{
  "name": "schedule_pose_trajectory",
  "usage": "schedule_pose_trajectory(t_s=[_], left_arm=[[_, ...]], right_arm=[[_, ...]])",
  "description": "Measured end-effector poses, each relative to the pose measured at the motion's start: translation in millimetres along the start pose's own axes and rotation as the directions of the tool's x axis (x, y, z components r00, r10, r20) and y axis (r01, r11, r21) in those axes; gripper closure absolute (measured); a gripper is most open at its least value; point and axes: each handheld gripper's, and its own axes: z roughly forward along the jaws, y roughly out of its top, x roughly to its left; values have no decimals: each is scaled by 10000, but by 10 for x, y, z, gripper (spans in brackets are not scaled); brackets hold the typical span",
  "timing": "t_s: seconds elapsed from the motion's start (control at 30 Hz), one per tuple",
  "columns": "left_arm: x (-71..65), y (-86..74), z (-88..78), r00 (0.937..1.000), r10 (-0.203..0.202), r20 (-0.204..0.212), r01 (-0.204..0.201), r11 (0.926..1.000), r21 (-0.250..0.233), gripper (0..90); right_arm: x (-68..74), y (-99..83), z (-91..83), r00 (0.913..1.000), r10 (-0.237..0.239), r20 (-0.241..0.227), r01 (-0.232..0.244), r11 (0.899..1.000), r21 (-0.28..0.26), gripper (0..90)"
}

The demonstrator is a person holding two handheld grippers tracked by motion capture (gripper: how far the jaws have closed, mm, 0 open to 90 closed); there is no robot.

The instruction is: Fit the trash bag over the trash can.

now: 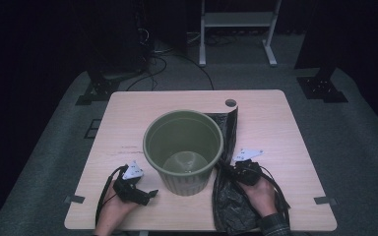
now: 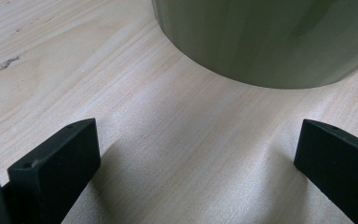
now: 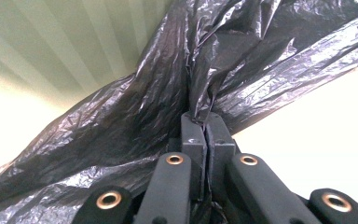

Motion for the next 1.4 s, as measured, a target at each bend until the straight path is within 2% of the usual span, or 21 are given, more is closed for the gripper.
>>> schedule_pose_trajectory(t_s=[0.1,0.3,0.33,0.6,0.73,0.97,1.27,1.4], left_arm=[[0,0,0,10000,3,-1,-3,10000,-2,0],[0,0,0,10000,1,0,-1,10000,-2,0],[0,0,0,10000,3,-1,-3,10000,-2,0],[0,0,0,10000,2,-3,-2,10000,-2,0],[0,0,0,10000,3,-1,-3,10000,0,0],[0,0,0,10000,0,-2,0,10000,-3,0],[2,0,-2,10000,26,6,-26,10000,26,0],[2,0,-2,10000,30,6,-30,10000,26,0]], right_arm=[[-32,-40,-58,9998,81,-207,-84,9999,-140,887],[-38,-35,-257,9971,-105,-753,76,9992,-380,887],[-37,-13,-316,9955,-182,-930,140,9989,-458,887],[22,121,-523,9890,-642,-1329,527,9947,-887,887],[72,223,-633,9812,-1013,-1643,831,9900,-1142,887],[117,379,-828,9601,-1521,-2347,1105,9772,-1813,886],[148,517,-1037,9484,-1764,-2633,1087,9614,-2526,885],[144,567,-1144,9399,-1906,-2834,1097,9542,-2782,885]])
